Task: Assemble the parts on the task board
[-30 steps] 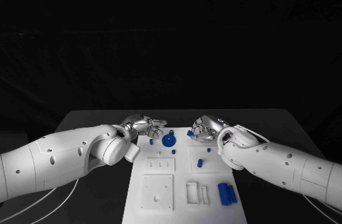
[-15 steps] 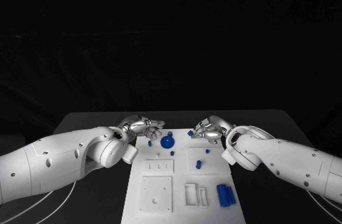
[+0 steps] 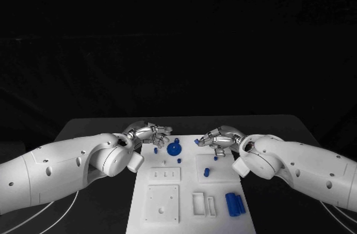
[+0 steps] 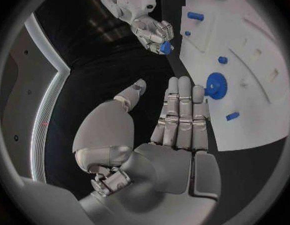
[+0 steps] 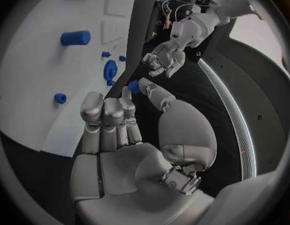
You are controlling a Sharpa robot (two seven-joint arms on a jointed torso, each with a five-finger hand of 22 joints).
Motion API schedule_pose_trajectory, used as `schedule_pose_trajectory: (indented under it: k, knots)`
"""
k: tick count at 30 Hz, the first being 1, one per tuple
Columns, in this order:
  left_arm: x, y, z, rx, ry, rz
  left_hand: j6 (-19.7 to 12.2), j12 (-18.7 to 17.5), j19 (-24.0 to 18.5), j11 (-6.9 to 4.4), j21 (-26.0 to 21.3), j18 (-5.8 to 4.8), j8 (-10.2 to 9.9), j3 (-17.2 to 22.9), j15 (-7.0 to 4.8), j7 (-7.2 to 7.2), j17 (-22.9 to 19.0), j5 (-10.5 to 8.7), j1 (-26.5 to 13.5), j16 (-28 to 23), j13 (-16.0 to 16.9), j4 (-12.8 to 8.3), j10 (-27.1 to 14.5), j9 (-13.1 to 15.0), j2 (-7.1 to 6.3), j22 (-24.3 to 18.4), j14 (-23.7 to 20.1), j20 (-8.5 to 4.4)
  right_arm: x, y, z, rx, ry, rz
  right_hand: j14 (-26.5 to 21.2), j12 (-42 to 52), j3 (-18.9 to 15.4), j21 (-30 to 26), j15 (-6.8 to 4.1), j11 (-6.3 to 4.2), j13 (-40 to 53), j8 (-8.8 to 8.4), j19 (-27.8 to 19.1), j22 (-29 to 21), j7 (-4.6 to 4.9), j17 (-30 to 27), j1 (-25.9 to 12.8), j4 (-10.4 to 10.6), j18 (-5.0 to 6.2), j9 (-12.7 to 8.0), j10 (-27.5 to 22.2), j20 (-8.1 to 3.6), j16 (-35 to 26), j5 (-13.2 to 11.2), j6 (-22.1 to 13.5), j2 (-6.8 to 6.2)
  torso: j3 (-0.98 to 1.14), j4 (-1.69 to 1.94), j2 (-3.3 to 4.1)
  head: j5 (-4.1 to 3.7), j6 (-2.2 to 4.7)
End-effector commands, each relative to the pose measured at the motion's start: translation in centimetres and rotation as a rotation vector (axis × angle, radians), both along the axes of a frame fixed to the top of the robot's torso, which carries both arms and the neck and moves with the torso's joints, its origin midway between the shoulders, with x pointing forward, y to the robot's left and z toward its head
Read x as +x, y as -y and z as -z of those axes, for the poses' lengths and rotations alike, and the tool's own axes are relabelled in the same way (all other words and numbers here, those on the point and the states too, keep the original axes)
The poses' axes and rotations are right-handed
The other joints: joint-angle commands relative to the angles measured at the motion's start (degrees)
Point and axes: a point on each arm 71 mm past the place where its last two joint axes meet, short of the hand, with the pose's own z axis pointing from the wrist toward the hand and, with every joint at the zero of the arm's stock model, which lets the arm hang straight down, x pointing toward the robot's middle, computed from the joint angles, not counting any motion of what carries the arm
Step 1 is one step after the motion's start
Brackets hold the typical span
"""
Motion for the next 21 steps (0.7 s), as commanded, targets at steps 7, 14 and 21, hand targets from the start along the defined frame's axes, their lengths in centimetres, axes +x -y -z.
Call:
schedule_pose_trajectory:
  k: [7,14,21]
  knots:
    - [-0.25,0.45,-0.13,-0.024,0.001,0.039,-0.35,-0.37,-0.40,0.16,0.18,1.08,-0.18,-0.01,0.12,-0.17,-0.09,-0.23,0.13,0.24,0.04,-0.05,-0.46,-0.06,-0.50,0.29,-0.43,0.01,-0.56,-0.04,0.39,0.217,-0.202,-0.040,-0.45,-0.34,-0.79,-0.26,0.10,0.08,0.13,-0.56,-0.69,0.86,1.07,0.15,-0.17,-0.73,4.90,0.09,-0.81,-0.06,-0.31,0.86,0.36,0.96,-0.15,0.03,0.01,-0.16,-0.14]
    - [-0.33,0.54,-0.13,-0.029,0.000,0.047,-0.32,-0.39,-0.43,0.17,0.17,1.07,-0.16,-0.01,0.14,-0.18,-0.11,-0.23,0.11,0.23,0.05,-0.03,-0.49,-0.05,-0.50,0.28,-0.45,0.02,-0.92,0.01,0.45,0.331,-0.302,-0.039,-0.57,-0.28,-1.31,-0.27,0.18,0.16,0.22,-0.67,-0.88,0.89,1.15,0.23,-0.51,-1.06,4.90,0.11,-0.99,0.04,-0.34,1.40,0.23,1.38,-0.17,0.06,0.01,-0.21,-0.24]
    - [-0.41,0.69,-0.11,-0.032,-0.001,0.056,-0.28,-0.40,-0.44,0.18,0.15,1.07,-0.14,-0.01,0.15,-0.19,-0.12,-0.23,0.07,0.23,0.06,0.01,-0.49,-0.03,-0.48,0.27,-0.47,0.04,-1.35,-0.15,0.37,0.381,-0.350,-0.067,-0.69,-0.24,-2.05,-0.29,0.28,0.26,0.30,-0.87,-1.13,0.92,1.26,0.30,-0.89,-1.57,4.90,0.12,-1.28,0.15,-0.37,2.13,-0.07,1.59,-0.12,0.02,0.02,-0.15,-0.38]
